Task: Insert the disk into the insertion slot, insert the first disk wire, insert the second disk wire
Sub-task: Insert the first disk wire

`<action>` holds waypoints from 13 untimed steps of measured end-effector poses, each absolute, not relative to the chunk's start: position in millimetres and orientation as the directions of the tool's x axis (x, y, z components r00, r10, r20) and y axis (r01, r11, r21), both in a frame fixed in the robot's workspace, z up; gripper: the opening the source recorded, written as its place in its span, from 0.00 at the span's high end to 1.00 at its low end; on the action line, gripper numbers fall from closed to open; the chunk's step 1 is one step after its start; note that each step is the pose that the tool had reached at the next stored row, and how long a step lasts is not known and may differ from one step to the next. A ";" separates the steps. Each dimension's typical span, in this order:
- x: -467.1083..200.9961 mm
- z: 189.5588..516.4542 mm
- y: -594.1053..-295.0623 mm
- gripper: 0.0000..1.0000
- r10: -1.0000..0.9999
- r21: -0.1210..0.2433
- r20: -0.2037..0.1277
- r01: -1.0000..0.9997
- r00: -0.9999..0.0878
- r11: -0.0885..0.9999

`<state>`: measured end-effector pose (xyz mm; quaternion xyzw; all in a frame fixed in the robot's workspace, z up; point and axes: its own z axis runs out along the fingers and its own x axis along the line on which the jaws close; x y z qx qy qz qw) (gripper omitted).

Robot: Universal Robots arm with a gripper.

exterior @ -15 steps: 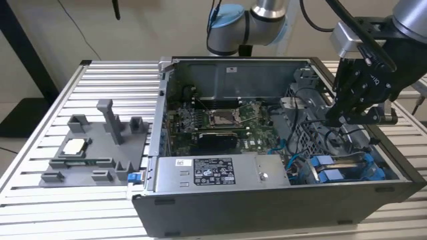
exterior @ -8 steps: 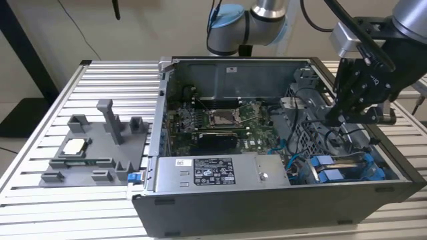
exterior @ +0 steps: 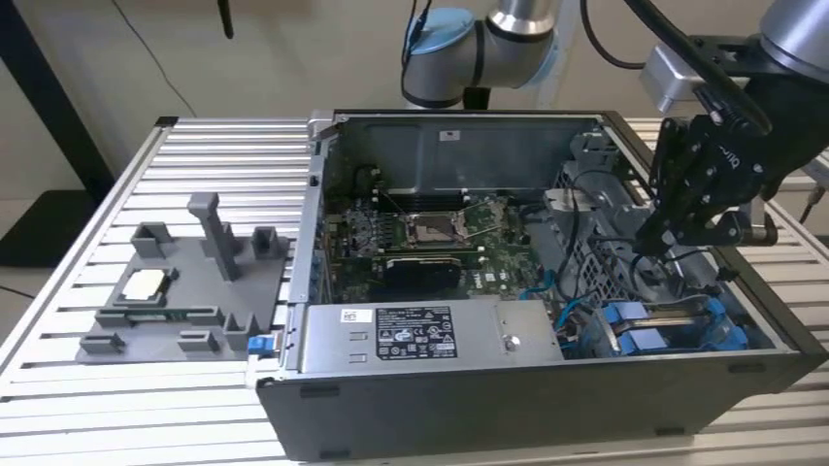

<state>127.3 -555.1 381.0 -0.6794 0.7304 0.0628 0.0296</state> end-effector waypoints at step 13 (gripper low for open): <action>127.3 377.3 -555.1 0.81 -0.992 0.031 -0.104 -0.997 -0.073 0.070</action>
